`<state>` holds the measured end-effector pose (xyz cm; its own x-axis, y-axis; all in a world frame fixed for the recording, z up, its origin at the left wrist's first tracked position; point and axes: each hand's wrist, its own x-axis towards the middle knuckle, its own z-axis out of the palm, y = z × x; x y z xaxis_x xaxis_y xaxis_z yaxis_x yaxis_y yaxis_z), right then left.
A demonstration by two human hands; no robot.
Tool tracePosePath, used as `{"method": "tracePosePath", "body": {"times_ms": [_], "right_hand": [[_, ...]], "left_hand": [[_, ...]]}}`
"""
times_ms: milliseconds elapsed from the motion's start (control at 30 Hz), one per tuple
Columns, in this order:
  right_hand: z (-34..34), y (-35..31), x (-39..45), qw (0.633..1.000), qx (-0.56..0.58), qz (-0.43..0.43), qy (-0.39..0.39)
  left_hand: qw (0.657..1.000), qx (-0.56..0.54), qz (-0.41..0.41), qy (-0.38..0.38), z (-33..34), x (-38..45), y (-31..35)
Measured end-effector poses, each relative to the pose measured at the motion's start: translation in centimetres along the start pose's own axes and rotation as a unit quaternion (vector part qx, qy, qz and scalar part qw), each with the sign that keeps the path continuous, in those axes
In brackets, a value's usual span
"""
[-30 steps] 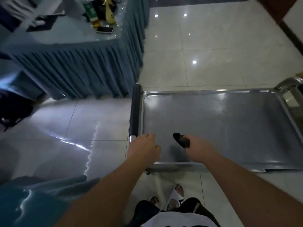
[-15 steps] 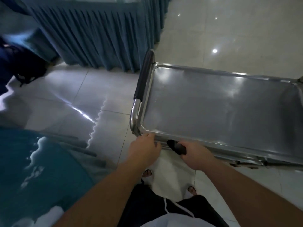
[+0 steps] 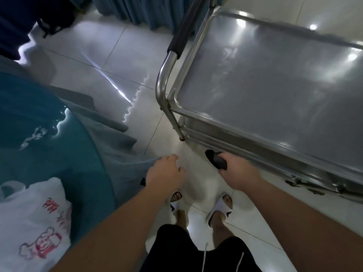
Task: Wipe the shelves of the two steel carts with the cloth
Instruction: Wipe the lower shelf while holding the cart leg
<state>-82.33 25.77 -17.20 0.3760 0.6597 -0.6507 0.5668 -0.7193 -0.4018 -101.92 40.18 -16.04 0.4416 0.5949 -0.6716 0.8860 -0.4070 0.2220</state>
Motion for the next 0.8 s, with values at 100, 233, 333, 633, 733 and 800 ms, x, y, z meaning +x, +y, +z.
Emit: {"method": "tracePosePath", "body": {"times_ms": [100, 233, 333, 633, 733, 800], "right_hand": [[2.0, 0.4, 1.8, 0.999, 0.024, 0.014, 0.024], [4.3, 0.2, 5.3, 0.996, 0.055, 0.038, 0.06], [5.7, -0.3, 8.8, 0.994, 0.073, 0.038, 0.076], [9.3, 1.0, 20.2, 0.982, 0.078, -0.052, 0.166], [10.2, 2.8, 23.7, 0.976, 0.076, -0.065, 0.191], [10.7, 3.5, 25.9, 0.97, 0.074, -0.075, 0.22]], "left_hand": [[1.0, 0.029, 0.001, -0.002, 0.8, 2.3, -1.9], [0.997, 0.069, 0.033, -0.005, 1.4, 6.3, -3.3], [0.998, 0.057, 0.033, -0.002, 1.8, 9.3, -3.8], [0.998, 0.023, -0.002, 0.063, 6.4, 21.8, -6.4], [0.992, 0.0, 0.01, 0.123, 7.5, 25.9, -7.7], [0.981, -0.056, 0.017, 0.183, 8.1, 28.2, -8.2]]}}
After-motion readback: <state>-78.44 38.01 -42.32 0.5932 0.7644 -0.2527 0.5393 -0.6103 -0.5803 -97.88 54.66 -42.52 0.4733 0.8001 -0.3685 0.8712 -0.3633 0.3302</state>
